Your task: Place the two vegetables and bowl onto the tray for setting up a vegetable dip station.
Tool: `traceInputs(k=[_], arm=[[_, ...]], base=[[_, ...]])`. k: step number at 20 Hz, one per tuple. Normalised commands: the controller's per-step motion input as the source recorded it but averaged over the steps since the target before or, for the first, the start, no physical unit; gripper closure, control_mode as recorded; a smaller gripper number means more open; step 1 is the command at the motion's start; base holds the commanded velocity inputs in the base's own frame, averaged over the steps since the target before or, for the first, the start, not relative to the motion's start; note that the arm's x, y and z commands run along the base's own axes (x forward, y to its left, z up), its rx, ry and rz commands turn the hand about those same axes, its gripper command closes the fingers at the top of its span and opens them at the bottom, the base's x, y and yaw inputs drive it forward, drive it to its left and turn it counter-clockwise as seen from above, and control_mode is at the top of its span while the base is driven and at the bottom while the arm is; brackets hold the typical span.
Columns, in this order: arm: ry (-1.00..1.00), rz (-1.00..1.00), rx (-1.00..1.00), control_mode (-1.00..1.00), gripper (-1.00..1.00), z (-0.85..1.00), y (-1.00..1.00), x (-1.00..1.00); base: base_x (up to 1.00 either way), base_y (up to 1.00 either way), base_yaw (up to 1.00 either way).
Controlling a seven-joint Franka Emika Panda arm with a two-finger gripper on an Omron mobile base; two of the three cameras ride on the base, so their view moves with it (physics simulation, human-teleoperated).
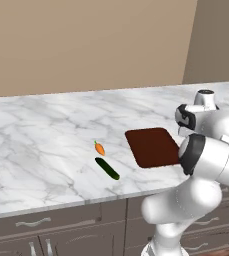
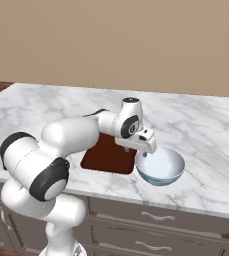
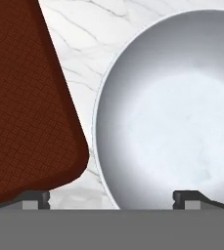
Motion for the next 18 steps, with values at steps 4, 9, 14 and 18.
traceInputs(k=[4, 9, 14, 18], arm=[[0.02, 0.00, 0.00, -1.00, -1.00, -0.33, -0.06, 0.04], [0.02, 0.00, 0.00, -1.00, -1.00, -0.25, 0.00, 0.01], [0.00, 0.00, 0.01, -1.00, -1.00, -0.20, 0.00, 0.00], [0.00, 0.00, 0.02, -1.00, -1.00, -0.20, -0.07, 0.06]], base=[[0.00, 0.00, 0.00], [0.00, 0.00, 0.00], [0.00, 0.00, 0.00], [0.00, 0.00, 0.00]])
